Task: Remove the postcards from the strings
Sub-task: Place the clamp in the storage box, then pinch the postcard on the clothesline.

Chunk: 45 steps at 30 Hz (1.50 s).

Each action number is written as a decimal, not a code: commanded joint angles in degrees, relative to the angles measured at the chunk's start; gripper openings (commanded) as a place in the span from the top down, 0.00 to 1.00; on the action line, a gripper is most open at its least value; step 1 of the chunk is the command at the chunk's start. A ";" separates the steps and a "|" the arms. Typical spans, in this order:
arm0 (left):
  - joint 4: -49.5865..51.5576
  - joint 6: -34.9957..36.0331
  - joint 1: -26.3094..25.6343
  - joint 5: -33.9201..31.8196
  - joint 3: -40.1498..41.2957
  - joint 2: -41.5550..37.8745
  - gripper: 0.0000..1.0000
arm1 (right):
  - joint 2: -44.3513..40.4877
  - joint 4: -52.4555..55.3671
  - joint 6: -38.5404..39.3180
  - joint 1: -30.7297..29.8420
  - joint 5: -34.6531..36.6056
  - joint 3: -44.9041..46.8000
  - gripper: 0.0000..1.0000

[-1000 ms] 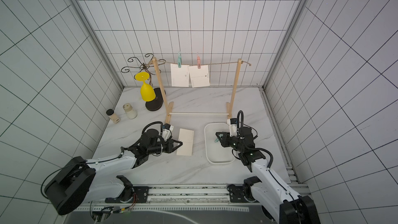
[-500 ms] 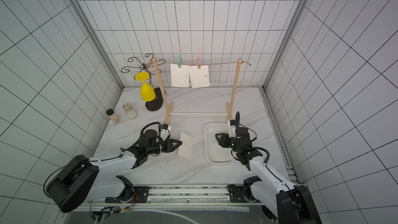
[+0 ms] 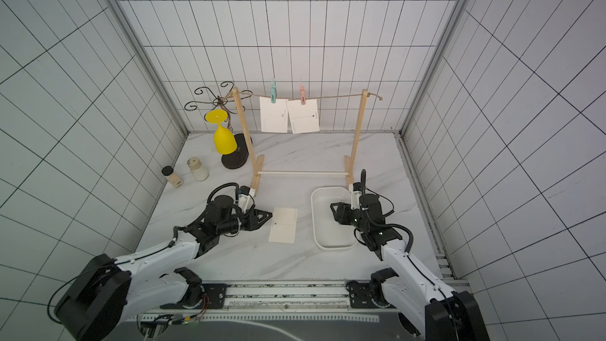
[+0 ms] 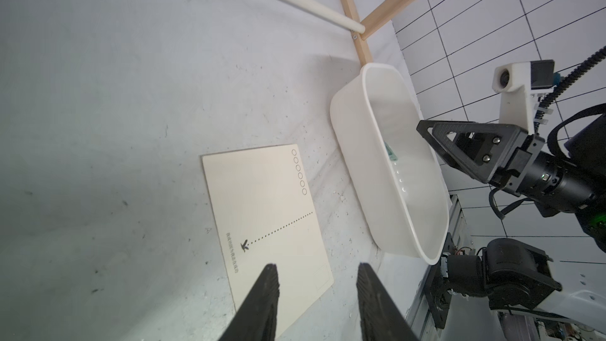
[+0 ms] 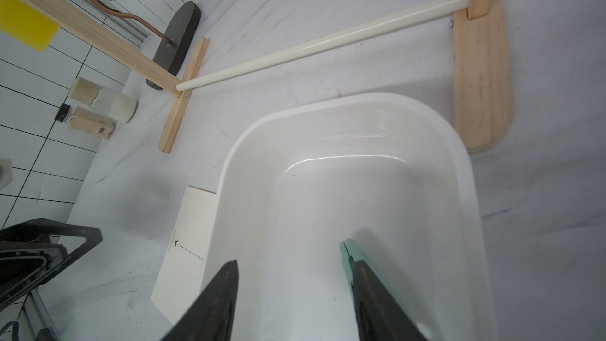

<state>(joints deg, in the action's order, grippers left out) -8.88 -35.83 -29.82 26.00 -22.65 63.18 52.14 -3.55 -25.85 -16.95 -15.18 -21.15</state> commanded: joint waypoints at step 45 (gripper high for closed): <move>-7.16 15.00 1.61 -7.10 -58.52 33.94 0.44 | 36.07 2.23 15.70 1.79 -23.11 -87.40 0.11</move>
<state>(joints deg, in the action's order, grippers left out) -15.64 -21.41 -28.86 18.31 -78.74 95.35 86.87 -2.04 -11.20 -16.19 -36.01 -103.04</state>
